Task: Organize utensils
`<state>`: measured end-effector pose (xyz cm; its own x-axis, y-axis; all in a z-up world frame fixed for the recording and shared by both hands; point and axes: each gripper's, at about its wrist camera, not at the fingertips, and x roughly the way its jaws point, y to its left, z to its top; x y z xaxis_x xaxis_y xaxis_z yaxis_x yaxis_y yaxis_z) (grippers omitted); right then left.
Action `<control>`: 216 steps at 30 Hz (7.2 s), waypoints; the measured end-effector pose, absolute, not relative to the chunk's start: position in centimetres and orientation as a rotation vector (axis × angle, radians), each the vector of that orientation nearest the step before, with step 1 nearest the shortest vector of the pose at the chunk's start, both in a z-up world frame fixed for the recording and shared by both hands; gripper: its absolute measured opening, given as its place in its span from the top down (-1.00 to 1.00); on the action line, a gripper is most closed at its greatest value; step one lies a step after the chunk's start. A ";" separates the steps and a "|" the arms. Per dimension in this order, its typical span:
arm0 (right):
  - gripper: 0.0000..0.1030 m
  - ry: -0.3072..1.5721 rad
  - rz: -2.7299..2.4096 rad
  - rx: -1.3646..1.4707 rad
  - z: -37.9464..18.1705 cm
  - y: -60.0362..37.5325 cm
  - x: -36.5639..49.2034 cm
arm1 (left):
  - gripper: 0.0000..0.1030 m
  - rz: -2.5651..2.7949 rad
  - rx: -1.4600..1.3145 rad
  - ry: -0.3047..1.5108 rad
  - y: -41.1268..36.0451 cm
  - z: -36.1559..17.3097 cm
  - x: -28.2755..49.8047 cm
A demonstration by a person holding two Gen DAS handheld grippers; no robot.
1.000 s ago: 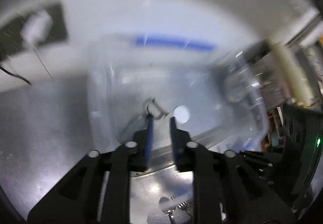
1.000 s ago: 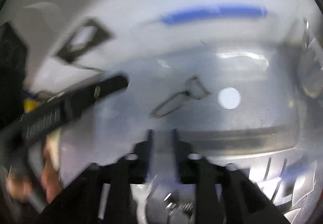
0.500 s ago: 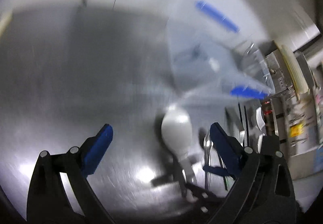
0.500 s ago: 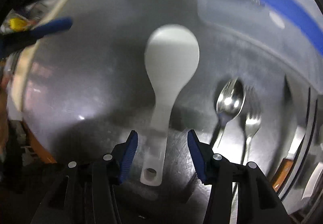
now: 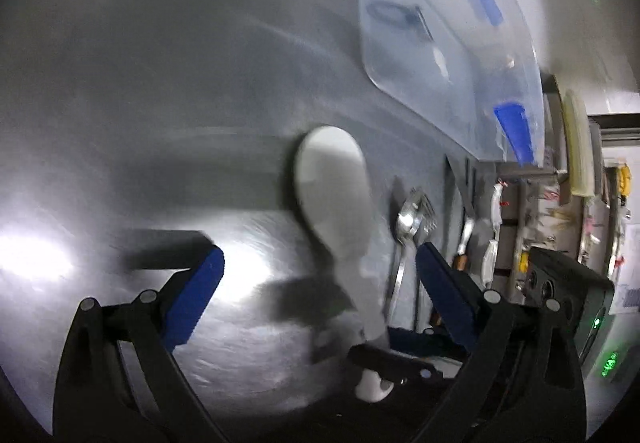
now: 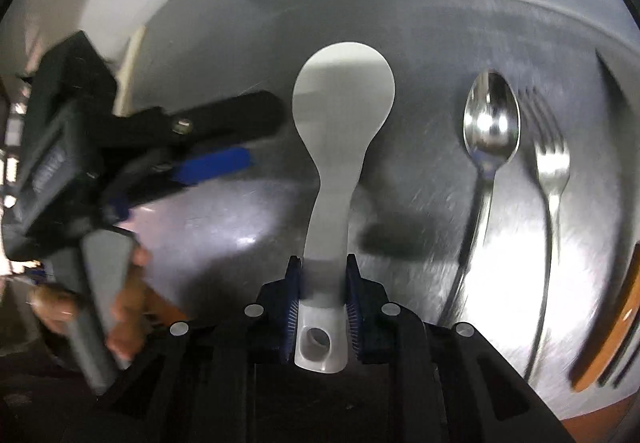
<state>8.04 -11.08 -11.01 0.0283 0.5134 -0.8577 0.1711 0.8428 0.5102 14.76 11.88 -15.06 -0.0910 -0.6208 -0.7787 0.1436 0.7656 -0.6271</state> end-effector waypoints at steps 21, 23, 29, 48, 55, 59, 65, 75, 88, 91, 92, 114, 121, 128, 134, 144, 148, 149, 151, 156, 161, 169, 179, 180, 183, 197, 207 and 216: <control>0.80 1.262 0.441 0.462 0.8 -14.2 6.5 | 0.60 -0.922 -0.494 1.303 7.2 -4.2 12.3; 0.80 1.177 0.428 0.414 4.0 -15.6 7.7 | 0.60 -0.962 -0.424 1.223 5.1 0.1 14.1; 0.79 1.068 0.293 0.369 8.4 -21.9 15.7 | 0.61 -0.926 -0.200 1.156 -4.4 6.4 22.5; 0.83 1.403 0.156 0.527 -7.0 -28.8 28.7 | 0.86 -0.558 0.056 1.483 -13.5 -9.1 30.8; 0.71 1.391 0.103 0.506 -6.5 -28.2 28.2 | 0.86 -0.545 0.068 1.485 -13.9 -9.9 30.7; 0.49 1.291 0.054 0.432 -3.0 -28.0 26.2 | 0.85 -0.536 0.131 1.378 -13.3 -7.2 29.5; 0.09 1.087 0.058 0.292 4.9 -26.6 18.7 | 0.63 -0.513 0.232 1.011 -10.7 2.1 24.5; 0.02 1.192 0.061 0.133 1.7 -19.4 7.8 | -0.68 -0.379 0.229 0.814 0.5 4.8 16.8; 0.02 1.500 0.054 0.122 -10.1 -12.3 5.5 | -0.68 -0.445 0.112 1.258 4.6 -8.0 12.6; 0.02 1.521 0.030 0.106 -10.9 -11.8 5.1 | -0.68 -0.416 0.145 1.234 4.7 -8.2 12.2; 0.02 1.532 0.021 0.099 -11.1 -11.6 5.0 | -0.68 -0.411 0.153 1.226 4.7 -8.2 12.2; 0.83 1.519 -0.021 0.438 -12.1 -15.4 2.8 | -0.68 -0.491 0.077 1.408 4.9 -11.8 11.7; 0.83 1.512 0.071 0.662 -11.5 -17.9 1.7 | -0.68 -0.606 -0.112 1.604 4.6 -14.2 11.2; 0.83 1.489 0.106 0.720 -11.1 -19.7 1.0 | -0.68 -0.666 -0.157 1.714 3.1 -16.2 10.0; 0.99 1.490 0.145 0.774 -11.7 -20.2 0.2 | -0.70 -0.686 -0.186 1.741 2.1 -16.4 9.7; 0.91 1.509 0.091 0.501 -9.8 -18.7 0.2 | -0.70 -0.627 -0.284 1.688 3.4 -15.3 10.7; 0.91 1.543 0.113 0.388 -10.4 -15.5 0.4 | -0.70 -0.568 -0.356 1.640 5.6 -14.6 11.9; 0.91 1.561 0.127 0.369 -10.9 -14.6 0.5 | -0.70 -0.555 -0.375 1.633 6.3 -14.5 12.2; 0.70 1.582 0.127 0.332 -11.5 -13.6 0.6 | -0.70 -0.547 -0.395 1.638 7.0 -14.5 12.6; 0.77 1.590 0.098 0.241 -11.9 -12.2 0.3 | -0.70 -0.588 -0.459 1.686 7.4 -15.2 12.6; 0.99 1.574 0.127 0.495 -12.1 -16.0 -0.2 | -0.70 -0.677 -0.508 1.792 5.8 -16.9 11.4; 0.13 1.523 0.072 0.420 -10.9 -17.5 -0.9 | -0.70 -0.671 -0.521 1.806 5.3 -17.2 10.9; 0.01 1.522 0.127 0.315 -9.9 -15.9 -3.5 | -0.48 -0.659 -0.198 1.678 1.6 -15.6 11.2; 0.01 1.525 0.120 0.321 -10.0 -16.4 -3.8 | -0.38 -0.649 -0.154 1.648 1.1 -15.5 11.1; 0.01 1.530 0.109 0.347 -10.5 -18.0 -5.0 | -0.32 -0.613 -0.064 1.580 0.2 -15.2 10.8; 0.01 1.517 0.123 0.423 -10.5 -20.4 -4.6 | 0.88 -0.559 -0.011 1.453 -1.4 -15.7 11.4; 0.01 1.485 0.074 0.451 -8.9 -23.0 -2.1 | 0.95 -0.605 -0.071 1.444 0.0 -15.3 11.6; -0.12 1.432 0.058 0.407 -8.2 -22.5 0.9 | 0.96 -0.649 -0.108 1.456 0.8 -14.9 12.0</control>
<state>0.93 -22.49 -8.22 0.1491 0.2802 -0.9483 0.2028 0.9299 0.3067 11.97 0.83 -14.92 -0.0221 -0.4697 -0.8825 0.3430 0.8256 -0.4480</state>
